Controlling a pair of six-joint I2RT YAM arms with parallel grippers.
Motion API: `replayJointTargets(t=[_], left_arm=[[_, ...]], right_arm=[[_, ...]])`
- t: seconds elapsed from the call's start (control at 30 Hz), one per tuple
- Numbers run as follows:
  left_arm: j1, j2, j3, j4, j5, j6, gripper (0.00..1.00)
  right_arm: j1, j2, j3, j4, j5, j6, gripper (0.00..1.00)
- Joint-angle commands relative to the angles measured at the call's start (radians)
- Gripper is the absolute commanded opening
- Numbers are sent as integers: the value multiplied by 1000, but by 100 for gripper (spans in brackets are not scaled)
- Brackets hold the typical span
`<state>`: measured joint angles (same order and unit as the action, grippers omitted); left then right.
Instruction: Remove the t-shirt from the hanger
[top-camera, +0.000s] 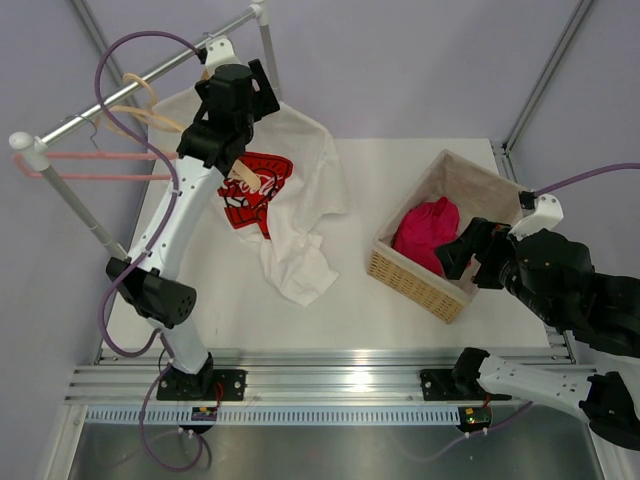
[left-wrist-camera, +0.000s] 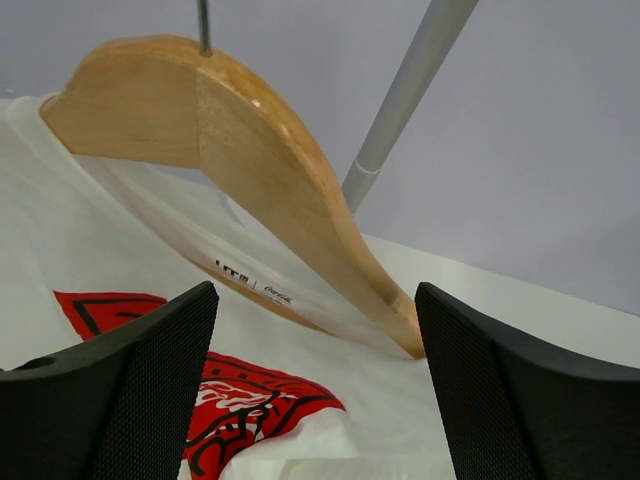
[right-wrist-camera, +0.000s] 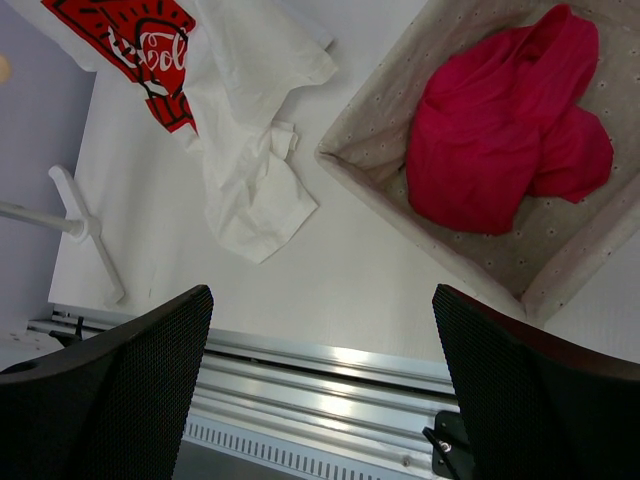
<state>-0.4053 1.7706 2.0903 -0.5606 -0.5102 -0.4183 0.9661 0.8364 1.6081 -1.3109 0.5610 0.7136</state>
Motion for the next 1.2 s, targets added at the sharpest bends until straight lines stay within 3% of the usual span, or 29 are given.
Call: replayJointTargets(t=[0.0, 0.2, 0.43, 0.9, 1.17], left_arm=[[2, -65, 8, -24, -54, 10, 82], [8, -71, -4, -39, -79, 7, 82], [0, -62, 22, 50, 73, 9, 88], [-1, 116, 195, 39, 61, -16, 84], [11, 150, 180, 37, -27, -48, 79]], right_arm=[[5, 1, 29, -11, 33, -17, 99], [5, 9, 52, -17, 24, -17, 99], [5, -17, 36, -37, 24, 6, 100], [5, -2, 67, -71, 56, -29, 99], [6, 9, 79, -91, 79, -31, 99]])
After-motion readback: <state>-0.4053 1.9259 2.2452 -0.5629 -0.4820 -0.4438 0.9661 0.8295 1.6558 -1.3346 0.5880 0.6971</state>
